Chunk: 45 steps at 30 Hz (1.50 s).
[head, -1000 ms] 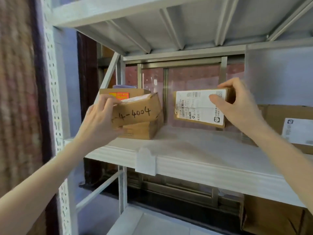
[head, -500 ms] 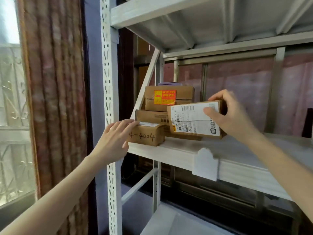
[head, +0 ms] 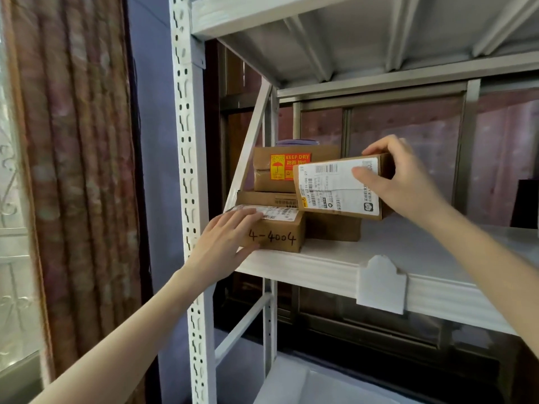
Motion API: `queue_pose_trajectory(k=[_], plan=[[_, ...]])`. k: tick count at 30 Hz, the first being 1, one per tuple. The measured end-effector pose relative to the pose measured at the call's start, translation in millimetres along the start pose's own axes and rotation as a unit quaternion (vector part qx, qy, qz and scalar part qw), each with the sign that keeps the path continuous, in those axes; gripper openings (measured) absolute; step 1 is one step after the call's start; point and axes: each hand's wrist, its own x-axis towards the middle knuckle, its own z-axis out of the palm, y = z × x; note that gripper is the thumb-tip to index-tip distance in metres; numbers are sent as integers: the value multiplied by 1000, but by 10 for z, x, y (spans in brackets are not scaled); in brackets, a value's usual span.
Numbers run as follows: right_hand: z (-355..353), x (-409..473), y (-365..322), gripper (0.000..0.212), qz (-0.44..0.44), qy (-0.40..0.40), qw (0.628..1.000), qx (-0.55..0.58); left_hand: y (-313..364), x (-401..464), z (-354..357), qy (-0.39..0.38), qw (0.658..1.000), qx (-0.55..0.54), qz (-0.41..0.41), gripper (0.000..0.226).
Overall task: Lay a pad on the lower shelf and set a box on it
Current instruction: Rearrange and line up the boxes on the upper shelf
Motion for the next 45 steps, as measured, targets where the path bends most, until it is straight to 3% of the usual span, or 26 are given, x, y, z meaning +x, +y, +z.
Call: queue_pose_trajectory(k=[6, 13, 17, 23, 27, 31, 38, 45], plan=[[61, 47, 2, 23, -4, 4, 1000, 7, -73, 47, -16, 7, 1000, -18, 16, 56], [373, 303, -128, 23, 5, -31, 995, 96, -236, 150, -240, 55, 985, -132, -92, 61], [740, 390, -216, 24, 7, -91, 981, 172, -287, 175, -283, 42, 974, -187, -121, 66], [1027, 369, -202, 29, -21, -129, 977, 170, -395, 128, -222, 11, 963, -235, -133, 81], [965, 361, -158, 55, -32, -158, 972, 171, -445, 166, -235, 28, 938, -303, -166, 86], [868, 342, -126, 74, -32, -246, 958, 147, -431, 252, -289, 58, 954, -262, -132, 90], [849, 257, -219, 76, -117, -191, 973, 49, -338, 426, -396, 96, 983, -151, -51, 88], [932, 50, -76, 67, -126, -258, 958, -1, -315, 370, -248, 13, 998, -59, 23, 90]])
